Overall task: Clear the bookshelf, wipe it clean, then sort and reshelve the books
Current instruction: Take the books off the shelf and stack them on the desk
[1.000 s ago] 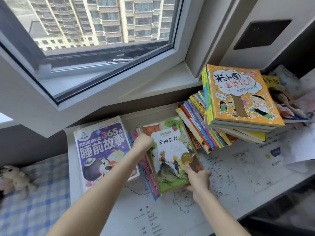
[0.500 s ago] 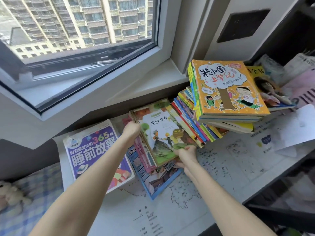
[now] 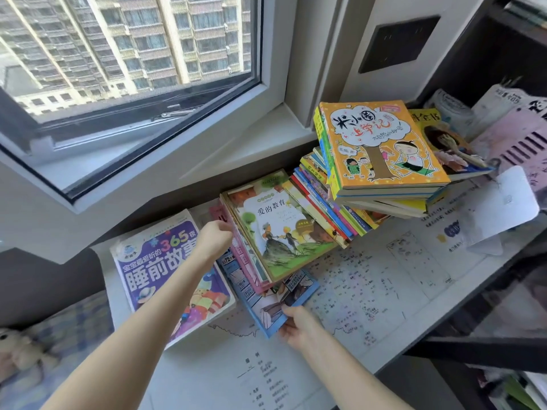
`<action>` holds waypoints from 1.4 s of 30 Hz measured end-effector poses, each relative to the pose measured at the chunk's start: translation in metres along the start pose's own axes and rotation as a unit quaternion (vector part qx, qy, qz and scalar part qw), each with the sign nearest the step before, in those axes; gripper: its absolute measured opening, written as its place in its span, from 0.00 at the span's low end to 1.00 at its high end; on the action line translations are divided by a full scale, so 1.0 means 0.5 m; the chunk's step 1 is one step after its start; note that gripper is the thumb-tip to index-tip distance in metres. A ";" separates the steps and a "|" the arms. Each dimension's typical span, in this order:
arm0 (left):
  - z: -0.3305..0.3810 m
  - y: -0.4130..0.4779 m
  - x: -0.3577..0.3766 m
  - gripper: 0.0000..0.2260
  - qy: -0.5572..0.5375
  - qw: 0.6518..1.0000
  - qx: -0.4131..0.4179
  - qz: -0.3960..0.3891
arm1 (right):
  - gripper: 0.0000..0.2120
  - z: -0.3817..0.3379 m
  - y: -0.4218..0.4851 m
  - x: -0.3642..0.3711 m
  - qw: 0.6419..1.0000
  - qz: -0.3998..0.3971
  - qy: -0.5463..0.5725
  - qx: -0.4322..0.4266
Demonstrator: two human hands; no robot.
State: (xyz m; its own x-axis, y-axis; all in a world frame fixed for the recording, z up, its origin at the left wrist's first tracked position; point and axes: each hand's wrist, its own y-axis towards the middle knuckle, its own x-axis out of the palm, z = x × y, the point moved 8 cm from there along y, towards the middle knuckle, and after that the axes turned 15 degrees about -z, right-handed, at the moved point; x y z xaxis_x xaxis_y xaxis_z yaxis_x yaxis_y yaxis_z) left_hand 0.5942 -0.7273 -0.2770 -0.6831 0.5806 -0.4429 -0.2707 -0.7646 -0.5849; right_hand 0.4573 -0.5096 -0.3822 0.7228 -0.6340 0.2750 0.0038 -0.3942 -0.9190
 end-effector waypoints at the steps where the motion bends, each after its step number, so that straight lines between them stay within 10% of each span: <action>1: -0.002 -0.005 -0.003 0.16 0.005 1.000 0.003 0.007 | 0.02 0.001 0.002 0.008 1.000 -0.008 0.009 0.001; 8: -0.035 -0.016 0.022 0.03 -0.047 0.994 -0.082 -0.050 | 0.07 -0.028 -0.044 -0.026 0.998 0.000 0.049 -0.044; 13: -0.013 -0.009 0.099 0.13 -0.092 0.983 -0.094 -0.129 | 0.10 -0.047 -0.161 -0.112 0.998 0.020 -0.001 -0.067; 18: -0.012 0.003 0.083 0.01 -0.139 0.982 -0.107 -0.071 | 0.08 -0.129 -0.317 -0.154 0.995 0.004 -0.047 -0.087; 42: 0.012 -0.041 -0.005 0.05 -0.142 0.989 -0.031 -0.036 | 0.09 -0.261 -0.498 -0.167 0.974 -0.021 -0.151 -0.166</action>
State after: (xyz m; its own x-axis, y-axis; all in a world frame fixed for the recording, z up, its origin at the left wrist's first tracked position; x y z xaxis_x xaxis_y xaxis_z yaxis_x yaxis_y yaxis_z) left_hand 0.5976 -0.7145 -0.2598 -0.8290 0.5246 -0.1939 -0.2906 -0.7002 -0.6522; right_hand 0.3059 -0.4451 -0.1394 0.8969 -0.4087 0.1687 -0.1505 -0.6410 -0.7526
